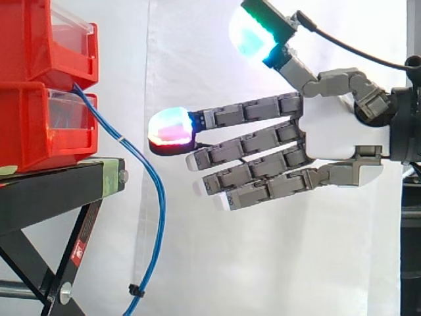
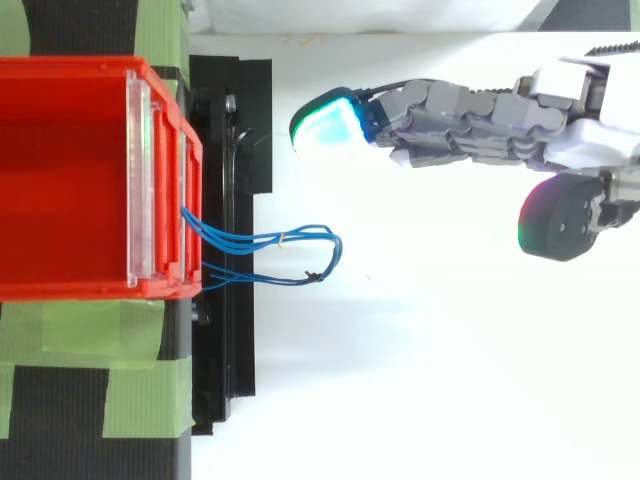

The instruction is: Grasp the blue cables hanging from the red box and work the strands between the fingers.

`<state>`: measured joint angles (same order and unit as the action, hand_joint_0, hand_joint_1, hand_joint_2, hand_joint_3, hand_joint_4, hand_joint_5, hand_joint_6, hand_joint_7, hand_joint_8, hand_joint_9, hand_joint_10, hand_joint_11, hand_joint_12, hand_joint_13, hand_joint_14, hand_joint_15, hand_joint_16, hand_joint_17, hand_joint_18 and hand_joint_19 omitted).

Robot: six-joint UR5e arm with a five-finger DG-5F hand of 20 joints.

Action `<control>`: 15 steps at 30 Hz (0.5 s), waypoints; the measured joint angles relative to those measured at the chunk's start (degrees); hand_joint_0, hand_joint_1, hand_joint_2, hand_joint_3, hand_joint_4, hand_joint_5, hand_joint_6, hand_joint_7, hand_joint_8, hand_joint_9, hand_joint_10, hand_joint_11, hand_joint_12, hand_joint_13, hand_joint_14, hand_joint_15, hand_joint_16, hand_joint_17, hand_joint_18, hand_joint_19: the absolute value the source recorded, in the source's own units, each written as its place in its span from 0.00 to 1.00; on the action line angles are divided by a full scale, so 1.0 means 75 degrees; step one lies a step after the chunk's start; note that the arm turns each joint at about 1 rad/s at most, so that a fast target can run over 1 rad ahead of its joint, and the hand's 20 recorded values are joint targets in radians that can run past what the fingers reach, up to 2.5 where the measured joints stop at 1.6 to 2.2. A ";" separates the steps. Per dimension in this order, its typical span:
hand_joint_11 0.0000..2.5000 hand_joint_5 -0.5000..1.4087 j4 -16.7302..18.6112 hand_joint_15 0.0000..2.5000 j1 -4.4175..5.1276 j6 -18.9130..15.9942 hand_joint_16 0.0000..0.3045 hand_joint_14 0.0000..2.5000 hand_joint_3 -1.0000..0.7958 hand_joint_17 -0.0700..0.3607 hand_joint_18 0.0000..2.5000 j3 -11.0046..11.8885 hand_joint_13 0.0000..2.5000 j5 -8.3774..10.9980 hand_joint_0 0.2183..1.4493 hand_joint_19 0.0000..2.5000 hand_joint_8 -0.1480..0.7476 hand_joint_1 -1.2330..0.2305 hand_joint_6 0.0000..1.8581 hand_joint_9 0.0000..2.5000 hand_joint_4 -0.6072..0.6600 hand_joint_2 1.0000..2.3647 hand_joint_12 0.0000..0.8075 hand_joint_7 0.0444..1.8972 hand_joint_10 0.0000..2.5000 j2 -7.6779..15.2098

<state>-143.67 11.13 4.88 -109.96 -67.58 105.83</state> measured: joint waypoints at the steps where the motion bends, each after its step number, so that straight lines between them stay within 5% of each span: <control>1: 0.02 0.01 0.0029 0.08 0.0014 0.0012 0.24 0.00 0.00 0.54 0.00 0.0000 0.00 0.0037 0.34 0.13 0.47 0.56 0.00 0.00 0.57 0.00 0.47 0.33 0.00 0.0007; 8: 0.02 0.01 0.0177 0.08 0.0141 0.0226 0.24 0.00 0.00 0.54 0.00 0.0001 0.00 0.0330 0.34 0.13 0.48 0.56 0.00 0.00 0.57 0.00 0.48 0.33 0.00 0.0101; 15: 0.02 0.01 0.0731 0.08 0.0310 0.0245 0.24 0.00 0.00 0.54 0.00 0.0007 0.00 0.0465 0.34 0.13 0.48 0.56 0.00 0.00 0.57 0.00 0.48 0.33 0.00 0.0544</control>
<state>-138.19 13.45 6.72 -109.90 -64.09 109.91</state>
